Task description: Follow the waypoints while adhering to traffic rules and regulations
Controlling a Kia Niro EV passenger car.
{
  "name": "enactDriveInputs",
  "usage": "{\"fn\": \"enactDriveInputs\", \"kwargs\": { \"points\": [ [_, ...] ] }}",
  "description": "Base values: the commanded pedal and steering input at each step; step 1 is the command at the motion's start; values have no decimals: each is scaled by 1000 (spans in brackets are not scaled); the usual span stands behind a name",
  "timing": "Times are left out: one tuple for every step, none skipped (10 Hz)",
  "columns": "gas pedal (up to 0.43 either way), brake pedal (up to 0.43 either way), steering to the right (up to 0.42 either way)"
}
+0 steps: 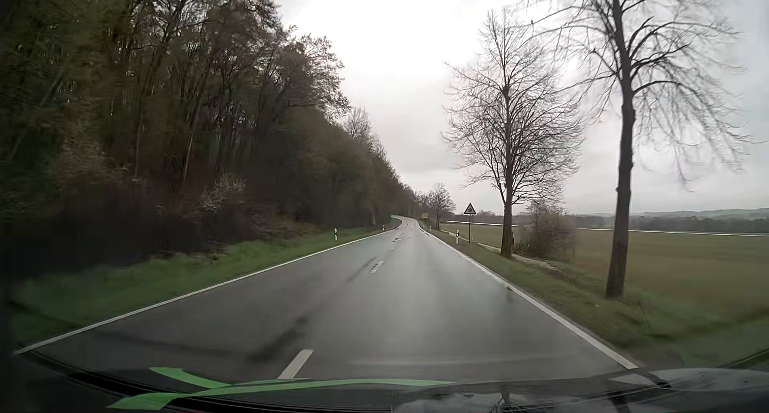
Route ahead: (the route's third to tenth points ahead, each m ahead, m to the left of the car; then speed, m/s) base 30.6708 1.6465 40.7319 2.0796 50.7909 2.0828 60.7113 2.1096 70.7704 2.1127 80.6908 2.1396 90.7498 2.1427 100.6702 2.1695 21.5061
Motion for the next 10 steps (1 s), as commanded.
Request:
{"fn": "enactDriveInputs", "kwargs": {
  "points": [
    [130, 0, 1],
    [130, 0, 1],
    [130, 0, 1],
    [138, 0, 1],
    [138, 0, 1],
    [138, 0, 1],
    [138, 0, 1],
    [130, 0, 1],
    [87, 0, 1],
    [79, 0, 1]
  ]
}}
